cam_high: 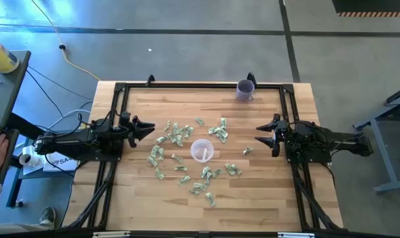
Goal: Pick and place Stevia / Truvia into bins
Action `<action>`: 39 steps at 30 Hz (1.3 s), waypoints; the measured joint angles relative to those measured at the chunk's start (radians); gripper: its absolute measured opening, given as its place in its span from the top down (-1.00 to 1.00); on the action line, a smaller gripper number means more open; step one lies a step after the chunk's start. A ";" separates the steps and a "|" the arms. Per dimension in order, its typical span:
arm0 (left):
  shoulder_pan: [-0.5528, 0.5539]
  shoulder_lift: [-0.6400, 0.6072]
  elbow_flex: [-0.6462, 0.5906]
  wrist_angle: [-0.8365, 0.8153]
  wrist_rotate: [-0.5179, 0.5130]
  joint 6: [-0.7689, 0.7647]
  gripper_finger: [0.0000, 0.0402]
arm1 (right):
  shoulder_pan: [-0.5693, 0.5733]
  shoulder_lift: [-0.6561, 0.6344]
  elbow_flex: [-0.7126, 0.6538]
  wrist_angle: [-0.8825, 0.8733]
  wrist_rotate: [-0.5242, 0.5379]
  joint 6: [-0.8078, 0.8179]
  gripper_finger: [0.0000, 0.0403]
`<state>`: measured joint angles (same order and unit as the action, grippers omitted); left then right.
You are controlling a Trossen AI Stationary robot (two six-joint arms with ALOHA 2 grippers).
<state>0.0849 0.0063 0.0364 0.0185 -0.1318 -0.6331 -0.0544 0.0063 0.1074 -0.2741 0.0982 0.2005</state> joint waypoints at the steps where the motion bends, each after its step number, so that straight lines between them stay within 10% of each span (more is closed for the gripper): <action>1: 0.000 0.000 0.000 0.000 0.000 0.000 0.10 | 0.000 0.000 0.000 0.000 0.000 0.000 -0.05; 39: 0.000 0.000 0.000 0.000 0.000 0.000 0.10 | 0.000 0.000 0.000 0.000 0.000 0.000 -0.06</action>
<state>0.0853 0.0064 0.0364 0.0186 -0.1318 -0.6333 -0.0547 0.0059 0.1073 -0.2741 0.0986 0.2005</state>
